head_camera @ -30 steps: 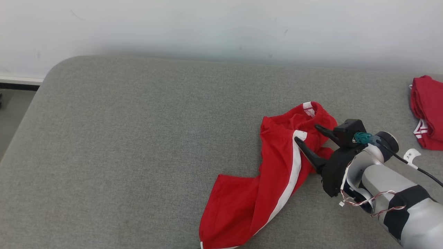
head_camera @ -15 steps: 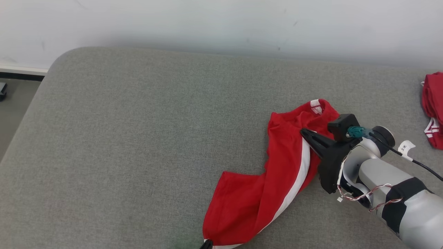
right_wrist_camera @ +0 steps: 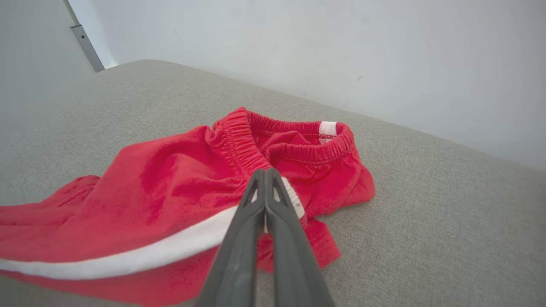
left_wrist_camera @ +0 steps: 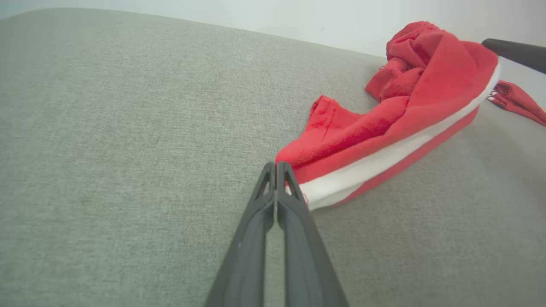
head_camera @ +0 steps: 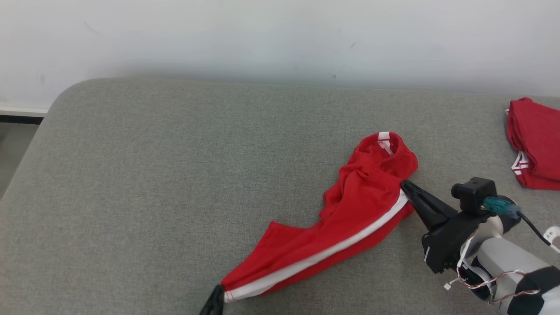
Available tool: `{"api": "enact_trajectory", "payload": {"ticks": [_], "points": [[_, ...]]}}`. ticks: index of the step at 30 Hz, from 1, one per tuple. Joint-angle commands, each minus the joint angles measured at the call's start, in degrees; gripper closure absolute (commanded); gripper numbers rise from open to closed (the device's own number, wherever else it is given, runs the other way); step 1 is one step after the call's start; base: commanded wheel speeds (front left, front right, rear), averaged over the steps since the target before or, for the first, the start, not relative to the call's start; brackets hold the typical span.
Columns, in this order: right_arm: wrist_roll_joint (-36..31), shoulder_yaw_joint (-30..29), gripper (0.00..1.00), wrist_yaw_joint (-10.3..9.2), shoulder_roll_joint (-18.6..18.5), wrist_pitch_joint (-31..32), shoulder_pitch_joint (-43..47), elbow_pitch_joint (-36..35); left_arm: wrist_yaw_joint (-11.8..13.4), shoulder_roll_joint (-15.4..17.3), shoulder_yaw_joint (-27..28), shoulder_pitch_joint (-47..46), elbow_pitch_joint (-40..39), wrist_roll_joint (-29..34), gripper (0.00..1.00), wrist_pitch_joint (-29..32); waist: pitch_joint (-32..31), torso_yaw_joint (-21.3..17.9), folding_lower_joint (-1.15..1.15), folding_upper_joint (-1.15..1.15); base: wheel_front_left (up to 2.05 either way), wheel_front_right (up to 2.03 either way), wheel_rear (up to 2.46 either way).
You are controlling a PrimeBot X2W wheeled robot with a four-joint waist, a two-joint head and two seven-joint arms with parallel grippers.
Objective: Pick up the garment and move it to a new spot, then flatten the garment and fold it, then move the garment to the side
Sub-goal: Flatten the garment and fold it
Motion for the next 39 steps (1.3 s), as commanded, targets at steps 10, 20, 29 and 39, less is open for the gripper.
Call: {"api": "enact_trajectory", "payload": {"ticks": [10,20,29,39], "points": [[-0.32,-19.77,1.00,-0.17,1.32,-0.47,20.62,-9.99,-0.20,0.06,6.25,0.57,-2.46,2.13,1.00,-0.16,-0.19,0.35,0.01,0.00,0.00,0.00,0.00],[-12.76,-35.18,1.00,-0.17,12.64,3.82,38.80,-20.36,-0.29,0.05,5.20,0.62,1.81,1.42,1.00,-0.16,1.02,-1.91,0.01,0.00,0.00,0.00,0.00],[-19.05,-42.19,0.00,-0.17,15.93,6.64,44.35,-27.82,-0.77,0.05,6.57,1.08,2.54,3.52,0.00,-0.16,-0.11,-2.66,0.01,0.00,0.00,0.00,0.00],[-19.03,-43.07,0.00,-0.17,12.83,9.51,48.29,-28.53,-1.73,0.06,8.25,3.11,0.90,6.03,0.00,-0.16,-0.48,-3.09,0.01,0.00,0.00,0.00,0.00]]}}
